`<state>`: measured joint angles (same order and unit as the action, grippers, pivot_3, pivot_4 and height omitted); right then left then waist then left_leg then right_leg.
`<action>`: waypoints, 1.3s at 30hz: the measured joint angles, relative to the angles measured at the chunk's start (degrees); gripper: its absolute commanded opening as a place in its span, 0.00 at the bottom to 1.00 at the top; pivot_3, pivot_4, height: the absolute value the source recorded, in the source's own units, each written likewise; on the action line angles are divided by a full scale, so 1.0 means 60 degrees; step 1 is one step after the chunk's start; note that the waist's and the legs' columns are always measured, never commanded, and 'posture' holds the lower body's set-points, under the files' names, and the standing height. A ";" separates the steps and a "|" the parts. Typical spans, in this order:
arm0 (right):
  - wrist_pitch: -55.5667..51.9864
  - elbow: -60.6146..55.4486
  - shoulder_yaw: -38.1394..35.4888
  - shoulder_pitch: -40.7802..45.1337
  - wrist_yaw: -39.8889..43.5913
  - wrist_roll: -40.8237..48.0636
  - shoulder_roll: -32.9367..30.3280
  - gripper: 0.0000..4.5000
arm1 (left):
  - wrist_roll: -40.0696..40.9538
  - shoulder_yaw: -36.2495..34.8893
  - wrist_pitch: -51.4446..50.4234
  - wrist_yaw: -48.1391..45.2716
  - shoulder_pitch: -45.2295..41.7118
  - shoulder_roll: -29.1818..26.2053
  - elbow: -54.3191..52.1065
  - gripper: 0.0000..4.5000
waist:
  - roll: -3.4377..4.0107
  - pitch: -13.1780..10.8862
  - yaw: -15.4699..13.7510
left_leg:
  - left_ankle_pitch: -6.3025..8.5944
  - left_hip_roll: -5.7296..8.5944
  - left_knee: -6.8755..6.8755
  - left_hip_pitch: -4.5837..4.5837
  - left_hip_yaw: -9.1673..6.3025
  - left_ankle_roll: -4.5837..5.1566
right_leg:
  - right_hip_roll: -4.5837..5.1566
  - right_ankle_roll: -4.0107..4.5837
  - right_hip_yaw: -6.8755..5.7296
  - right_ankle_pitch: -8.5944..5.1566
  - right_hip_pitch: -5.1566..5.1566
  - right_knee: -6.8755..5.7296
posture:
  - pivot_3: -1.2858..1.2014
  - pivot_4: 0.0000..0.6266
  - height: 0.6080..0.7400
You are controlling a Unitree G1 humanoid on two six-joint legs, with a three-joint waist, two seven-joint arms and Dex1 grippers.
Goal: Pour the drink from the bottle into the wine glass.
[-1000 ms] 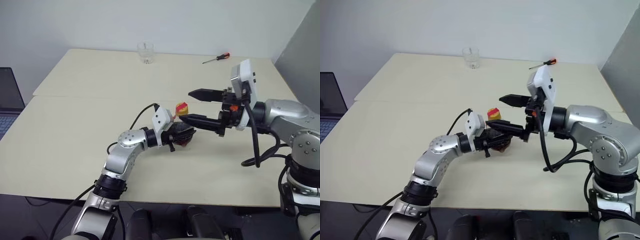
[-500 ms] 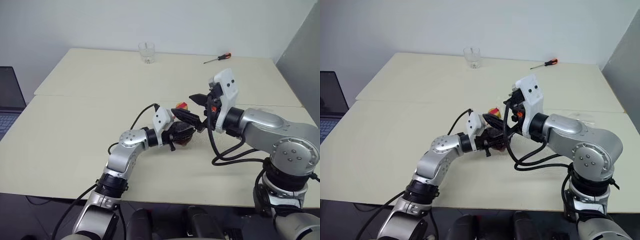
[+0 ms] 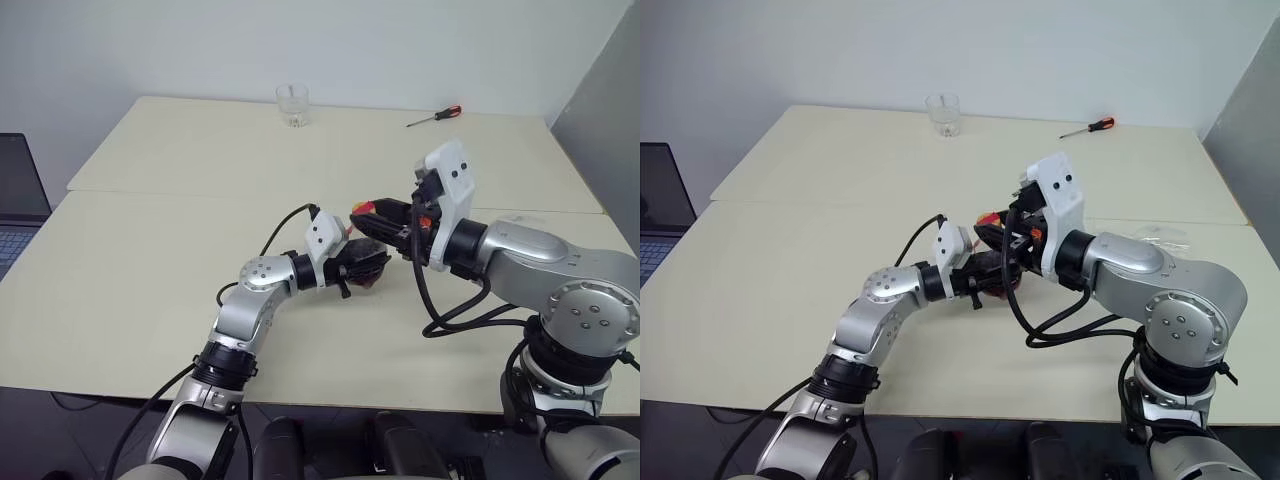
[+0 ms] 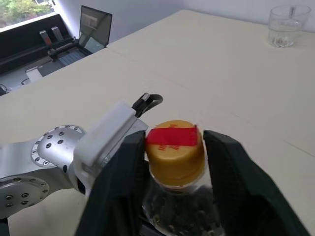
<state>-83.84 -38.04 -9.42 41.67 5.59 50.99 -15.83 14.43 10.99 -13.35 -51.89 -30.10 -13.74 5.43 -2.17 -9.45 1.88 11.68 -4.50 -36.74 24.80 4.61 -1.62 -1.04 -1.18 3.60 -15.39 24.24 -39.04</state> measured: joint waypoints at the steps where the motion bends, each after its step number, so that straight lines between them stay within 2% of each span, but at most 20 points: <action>1: -0.0001 0.0000 0.0000 0.0000 0.0001 0.0000 -0.0001 0.28 | -0.0005 0.0000 0.0001 0.0000 0.0000 0.0000 0.0002 0.29 | 0.0000 0.0000 0.0000 | 0.0000 0.0000 0.0000 0.0000 0.0001 0.0000 | 0.0000 0.0000 0.0000 0.0000 0.0000 0.0000 | 0.52 0.24 1.00; 5: 0.0038 0.0023 0.0045 0.0000 0.0137 -0.0008 -0.0121 0.28 | -0.0024 0.0008 0.0007 -0.0006 0.0000 0.0003 0.0017 0.29 | 0.0000 0.0000 0.0000 | 0.0000 0.0000 0.0000 0.0000 0.0001 0.0000 | 0.0000 -0.0001 0.0000 0.0000 0.0000 0.0001 | 0.52 0.24 1.00; 9: 0.0761 0.0379 0.0498 -0.0018 0.1202 -0.0066 -0.1173 0.28 | -0.0061 0.0131 0.0006 -0.0005 0.0000 0.0009 0.0020 0.28 | 0.0000 -0.0001 0.0002 | 0.0001 0.0004 0.0000 0.0000 0.0004 0.0001 | 0.0001 -0.0002 -0.0003 -0.0001 -0.0002 0.0006 | 0.52 0.24 1.00; 13: 0.2617 0.1352 0.1321 -0.0167 0.3698 -0.0512 -0.2838 0.28 | -0.0103 0.0339 -0.0002 -0.0033 0.0003 0.0004 0.0018 0.28 | -0.0001 -0.0001 0.0000 | 0.0003 0.0009 0.0000 -0.0001 0.0007 0.0005 | 0.0002 -0.0003 -0.0009 -0.0002 -0.0003 0.0010 | 0.52 0.24 1.00; 15: 0.4042 0.2272 0.2038 -0.0076 0.5497 -0.1080 -0.3712 0.28 | -0.0138 0.0434 -0.0043 -0.0039 0.0006 -0.0003 0.0018 0.28 | 0.0001 -0.0004 0.0001 | 0.0005 0.0011 -0.0002 -0.0002 0.0011 0.0009 | 0.0000 -0.0004 -0.0014 -0.0002 0.0000 0.0010 | 0.52 0.24 1.00; 18: 0.5953 0.3451 0.2952 0.0311 0.7684 -0.2033 -0.4441 0.28 | -0.0174 0.0555 -0.0129 -0.0042 0.0024 -0.0015 0.0010 0.28 | 0.0002 -0.0006 0.0030 | 0.0009 0.0004 -0.0004 -0.0005 0.0011 0.0015 | -0.0013 -0.0004 -0.0011 -0.0002 0.0002 0.0009 | 0.52 0.24 1.00; 23: 0.8355 0.5795 0.3977 0.1486 1.0652 -0.3180 -0.4435 0.28 | -0.0173 0.0553 -0.0312 0.0024 0.0118 -0.0101 -0.0274 0.28 | 0.0013 -0.0014 0.0047 | 0.0010 -0.0009 -0.0003 -0.0007 0.0007 0.0016 | -0.0029 -0.0002 -0.0012 -0.0001 0.0006 0.0004 | 0.52 0.24 1.00; 27: 0.9572 0.7160 0.4473 0.2085 1.2066 -0.3847 -0.4122 0.28 | -0.0175 0.0562 -0.0561 0.0057 0.0333 -0.0135 -0.0428 0.28 | 0.0015 -0.0016 0.0015 | 0.0010 -0.0008 -0.0006 -0.0006 0.0018 0.0016 | -0.0025 0.0004 -0.0006 0.0002 0.0006 0.0006 | 0.52 0.24 1.00; 32: 1.0435 0.8295 0.4788 0.2578 1.2941 -0.4389 -0.3689 0.28 | -0.0182 0.0568 -0.0689 0.0110 0.0413 -0.0226 -0.0430 0.28 | 0.0022 -0.0023 -0.0024 | 0.0010 -0.0006 -0.0015 -0.0006 0.0020 0.0016 | -0.0020 0.0042 -0.0009 0.0024 0.0006 0.0001 | 0.52 0.24 1.00; 39: 1.0580 0.8633 0.4771 0.2683 1.3193 -0.4571 -0.3584 0.28 | -0.0182 0.0615 -0.0811 0.0167 0.0417 -0.0232 -0.0431 0.28 | 0.0024 -0.0023 -0.0033 | 0.0010 -0.0004 -0.0018 -0.0005 0.0022 0.0016 | -0.0015 0.0047 -0.0008 0.0027 0.0006 -0.0001 | 0.52 0.24 1.00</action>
<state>-20.36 13.75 19.21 57.77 84.75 23.56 -37.33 13.34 14.68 -18.22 -50.89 -27.60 -15.13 2.84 -2.02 -9.59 1.68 11.74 -4.53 -36.85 24.77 4.74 -1.53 -1.13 -0.90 3.56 -15.23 24.27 -39.04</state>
